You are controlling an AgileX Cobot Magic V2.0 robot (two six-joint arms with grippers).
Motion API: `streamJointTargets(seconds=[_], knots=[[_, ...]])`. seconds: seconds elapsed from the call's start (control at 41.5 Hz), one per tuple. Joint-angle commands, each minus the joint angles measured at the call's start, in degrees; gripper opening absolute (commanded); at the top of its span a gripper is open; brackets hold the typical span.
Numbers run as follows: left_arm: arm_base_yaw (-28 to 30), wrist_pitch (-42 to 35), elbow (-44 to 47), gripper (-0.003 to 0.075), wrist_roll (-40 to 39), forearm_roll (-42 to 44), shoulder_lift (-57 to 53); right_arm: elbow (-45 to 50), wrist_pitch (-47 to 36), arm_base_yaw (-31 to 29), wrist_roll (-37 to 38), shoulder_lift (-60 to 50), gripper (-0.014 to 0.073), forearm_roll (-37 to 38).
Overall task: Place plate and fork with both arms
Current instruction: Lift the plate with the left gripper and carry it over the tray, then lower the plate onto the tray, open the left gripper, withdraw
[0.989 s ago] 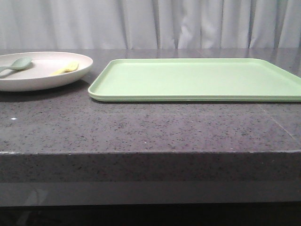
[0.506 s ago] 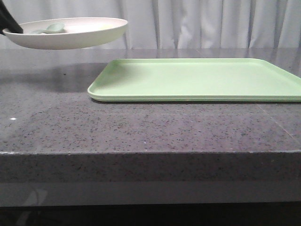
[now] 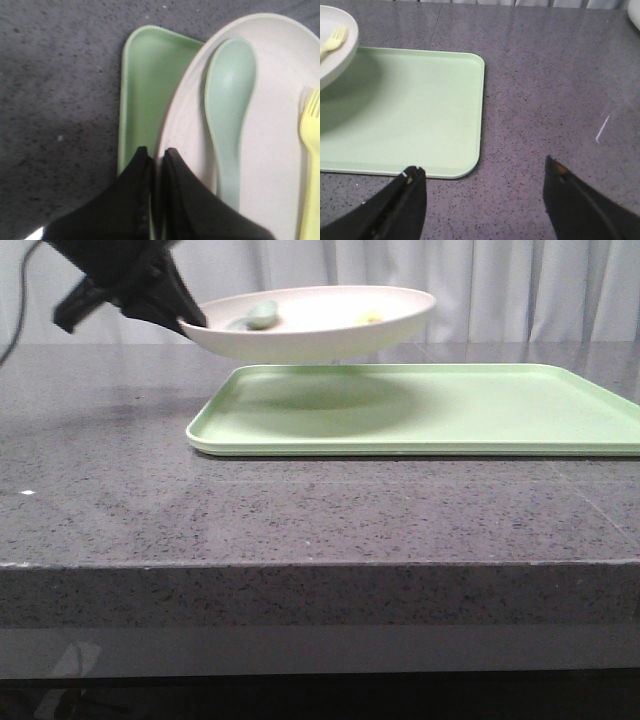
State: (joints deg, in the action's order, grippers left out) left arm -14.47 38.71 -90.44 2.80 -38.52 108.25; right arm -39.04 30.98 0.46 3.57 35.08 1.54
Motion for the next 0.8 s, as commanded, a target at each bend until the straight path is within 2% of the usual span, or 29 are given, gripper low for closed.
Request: streamJointTargets(seconds=[0.0,0.072,0.289,0.651,0.772], knots=[[-3.51,-6.66,-2.12,-0.002,-5.44,0.5,-1.82,-1.81,-4.19,0.06,-0.55,0.36,0.0521,0.64],[-5.65,-8.19,-2.24,-0.002,-8.59,3.19,-0.52,-1.81,-4.19,0.06,-0.55,0.36,0.0521,0.64],[-9.68,-12.13,-2.24,-0.002,-10.92,3.76,1.82,-1.81,-4.19,0.06,-0.55,0.36,0.0521,0.64],[-11.03,-12.01,-2.24,-0.0016,-10.93,3.66,3.01,-1.81,-4.19,0.06,-0.55,0.36,0.0521,0.64],[-11.03,-11.65,-2.24,0.0055,-10.93,3.66,3.01,-1.81,-4.19,0.06,-0.55,0.36,0.0521,0.64]])
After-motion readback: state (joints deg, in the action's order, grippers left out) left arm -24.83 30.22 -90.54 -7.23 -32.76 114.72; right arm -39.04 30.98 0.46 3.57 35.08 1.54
